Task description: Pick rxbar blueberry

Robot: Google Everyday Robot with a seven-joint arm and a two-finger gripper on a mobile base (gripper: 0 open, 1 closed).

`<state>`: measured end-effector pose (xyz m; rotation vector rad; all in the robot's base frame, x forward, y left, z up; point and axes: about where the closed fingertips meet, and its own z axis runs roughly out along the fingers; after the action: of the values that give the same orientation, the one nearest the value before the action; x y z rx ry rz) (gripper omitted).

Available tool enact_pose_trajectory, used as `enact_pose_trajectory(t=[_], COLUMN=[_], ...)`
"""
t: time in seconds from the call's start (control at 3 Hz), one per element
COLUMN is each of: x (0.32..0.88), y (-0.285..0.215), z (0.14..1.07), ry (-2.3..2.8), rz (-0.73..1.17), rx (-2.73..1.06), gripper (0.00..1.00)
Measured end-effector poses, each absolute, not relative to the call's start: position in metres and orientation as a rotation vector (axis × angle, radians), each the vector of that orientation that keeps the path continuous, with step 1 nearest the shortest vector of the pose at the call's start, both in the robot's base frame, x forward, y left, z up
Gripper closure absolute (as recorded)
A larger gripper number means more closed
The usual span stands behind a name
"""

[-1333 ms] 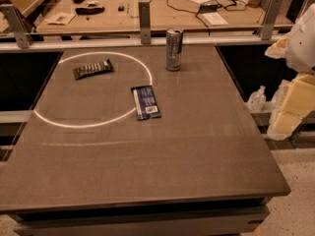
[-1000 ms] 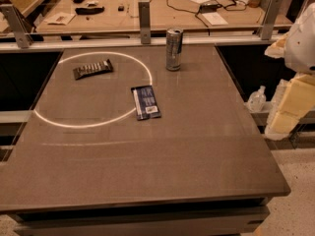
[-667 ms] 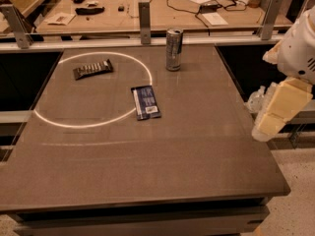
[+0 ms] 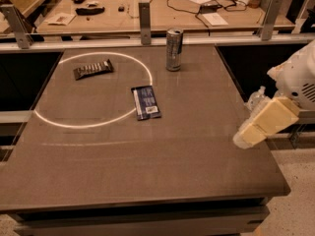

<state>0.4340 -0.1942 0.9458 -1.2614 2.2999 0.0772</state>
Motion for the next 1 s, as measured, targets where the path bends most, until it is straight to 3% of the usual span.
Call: enact_pose_trajectory(t=[1.0], x=[0.443], y=[-0.173], z=[0.937], ry=[2.126], rz=[0.067], rx=[-1.139], gripper=[0.00])
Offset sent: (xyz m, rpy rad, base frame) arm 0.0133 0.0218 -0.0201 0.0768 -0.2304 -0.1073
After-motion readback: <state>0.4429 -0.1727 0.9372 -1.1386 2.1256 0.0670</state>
